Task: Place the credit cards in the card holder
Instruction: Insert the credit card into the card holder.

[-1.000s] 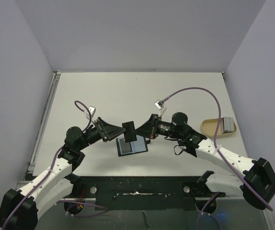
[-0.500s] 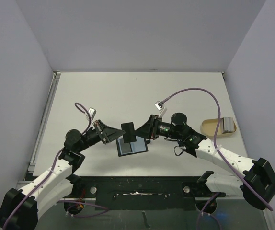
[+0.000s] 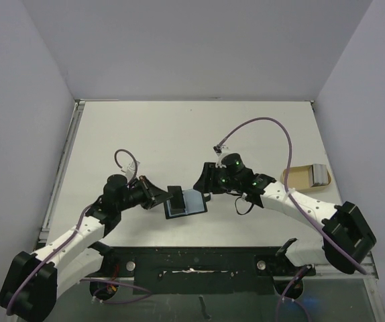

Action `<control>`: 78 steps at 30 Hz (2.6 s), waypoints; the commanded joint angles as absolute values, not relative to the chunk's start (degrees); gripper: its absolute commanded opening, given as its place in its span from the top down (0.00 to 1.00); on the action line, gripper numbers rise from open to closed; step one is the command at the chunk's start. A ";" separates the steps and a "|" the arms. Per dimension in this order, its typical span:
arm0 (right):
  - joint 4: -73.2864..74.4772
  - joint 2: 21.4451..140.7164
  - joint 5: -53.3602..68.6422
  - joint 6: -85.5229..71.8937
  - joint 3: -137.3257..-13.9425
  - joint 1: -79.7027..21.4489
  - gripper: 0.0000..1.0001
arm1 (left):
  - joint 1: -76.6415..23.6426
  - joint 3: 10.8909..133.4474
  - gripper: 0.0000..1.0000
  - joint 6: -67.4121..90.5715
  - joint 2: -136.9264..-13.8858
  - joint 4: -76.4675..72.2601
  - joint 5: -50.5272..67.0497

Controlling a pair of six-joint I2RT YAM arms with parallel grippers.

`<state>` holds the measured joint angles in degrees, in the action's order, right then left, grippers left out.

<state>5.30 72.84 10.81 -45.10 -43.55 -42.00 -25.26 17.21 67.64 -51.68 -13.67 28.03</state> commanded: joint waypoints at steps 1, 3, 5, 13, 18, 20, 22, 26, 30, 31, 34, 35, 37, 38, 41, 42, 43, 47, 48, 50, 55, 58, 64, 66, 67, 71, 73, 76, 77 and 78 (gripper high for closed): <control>9.89 78.78 4.09 -37.81 -48.97 -41.90 0.54 | -24.56 20.88 1.00 62.26 -55.14 -9.82 27.07; 11.24 81.84 3.22 -36.21 -50.72 -41.90 0.54 | -24.37 20.92 1.00 61.69 -56.63 -9.61 25.81; 12.23 84.75 2.31 -34.83 -51.81 -41.92 0.54 | -24.22 20.71 1.00 61.10 -58.19 -10.27 25.43; 12.38 92.48 1.01 -31.62 -52.68 -41.73 0.58 | -23.67 20.62 1.00 59.63 -65.47 -15.36 28.19; 10.02 93.45 2.73 -32.40 -49.94 -41.82 0.66 | -23.30 21.71 1.00 58.49 -70.15 -18.19 30.96; 9.24 93.20 3.05 -33.21 -48.45 -41.88 0.70 | -23.21 22.24 1.00 57.91 -71.15 -18.75 31.53; 7.85 92.92 3.28 -33.64 -46.76 -41.92 0.74 | -23.20 22.77 1.00 57.22 -71.89 -19.05 32.01; 6.86 93.22 3.05 -33.48 -44.95 -41.92 0.77 | -23.12 24.33 1.00 54.94 -73.57 -18.46 33.13; 6.18 93.08 2.56 -33.15 -44.46 -41.93 0.79 | -23.03 25.80 1.00 52.02 -75.88 -16.32 33.58; 6.13 92.96 2.36 -33.07 -44.39 -41.93 0.79 | -22.96 25.96 1.00 51.65 -76.57 -16.27 33.87; 6.14 92.75 2.03 -32.87 -44.35 -41.92 0.80 | -22.94 26.19 1.00 50.75 -78.24 -16.87 35.22; 6.11 92.73 1.94 -32.87 -44.26 -41.92 0.80 | -22.94 26.23 1.00 50.49 -78.71 -17.01 35.33; 6.07 92.72 1.84 -32.72 -44.12 -41.95 0.80 | -22.94 26.61 1.00 49.20 -79.79 -16.69 35.58; 6.11 92.77 1.85 -32.63 -44.11 -41.94 0.80 | -22.93 26.93 1.00 48.41 -80.47 -16.42 36.08; 6.60 92.91 1.53 -32.35 -44.27 -42.03 0.80 | -22.85 27.26 1.00 47.57 -82.07 -16.77 37.42; 6.86 92.84 1.29 -32.27 -44.40 -42.01 0.80 | -22.85 27.18 1.00 47.74 -82.40 -17.36 37.78; 7.16 92.63 1.07 -32.33 -44.45 -41.97 0.80 | -22.85 27.21 1.00 47.96 -82.62 -17.76 37.95; 9.42 91.29 0.70 -33.38 -45.92 -42.09 0.71 | -22.85 27.63 1.00 48.25 -83.35 -18.28 37.48; 9.77 90.71 0.66 -33.56 -46.22 -42.16 0.69 | -22.85 27.68 1.00 48.25 -83.52 -18.19 37.40; 9.78 89.61 0.46 -33.73 -46.64 -42.30 0.68 | -22.85 27.77 1.00 48.19 -83.79 -18.33 37.25; 12.75 88.51 -0.42 -33.98 -49.27 -42.56 0.68 | -22.85 27.52 1.00 48.31 -84.37 -18.30 36.68; 12.83 87.73 0.35 -34.95 -49.48 -42.77 0.71 | -22.85 27.02 1.00 49.13 -84.02 -19.49 36.81; 12.45 87.33 0.44 -35.78 -50.62 -43.67 0.73 | -22.85 26.74 1.00 49.38 -84.24 -20.18 36.65; 12.40 87.80 0.75 -35.64 -51.30 -43.86 0.73 | -22.85 26.43 1.00 49.69 -84.36 -20.78 36.65; 12.35 88.13 0.82 -35.65 -51.68 -43.99 0.73 | -22.85 26.30 1.00 49.85 -84.44 -21.14 36.65; 12.22 90.00 0.85 -35.30 -52.97 -44.36 0.72 | -22.85 25.93 1.00 50.23 -84.87 -22.28 36.55; 12.41 91.16 0.77 -35.01 -53.70 -44.46 0.72 | -22.85 25.93 1.00 50.14 -85.19 -22.55 36.56; 13.31 92.67 0.10 -34.68 -54.68 -44.78 0.71 | -22.86 25.86 1.00 50.03 -85.59 -22.73 36.56; 13.17 93.05 -0.06 -34.63 -54.70 -44.74 0.71 | -22.85 25.72 1.00 50.08 -85.67 -22.95 36.45; 12.85 93.52 -0.08 -34.48 -54.67 -44.68 0.71 | -22.85 25.59 1.00 50.14 -85.73 -23.27 36.38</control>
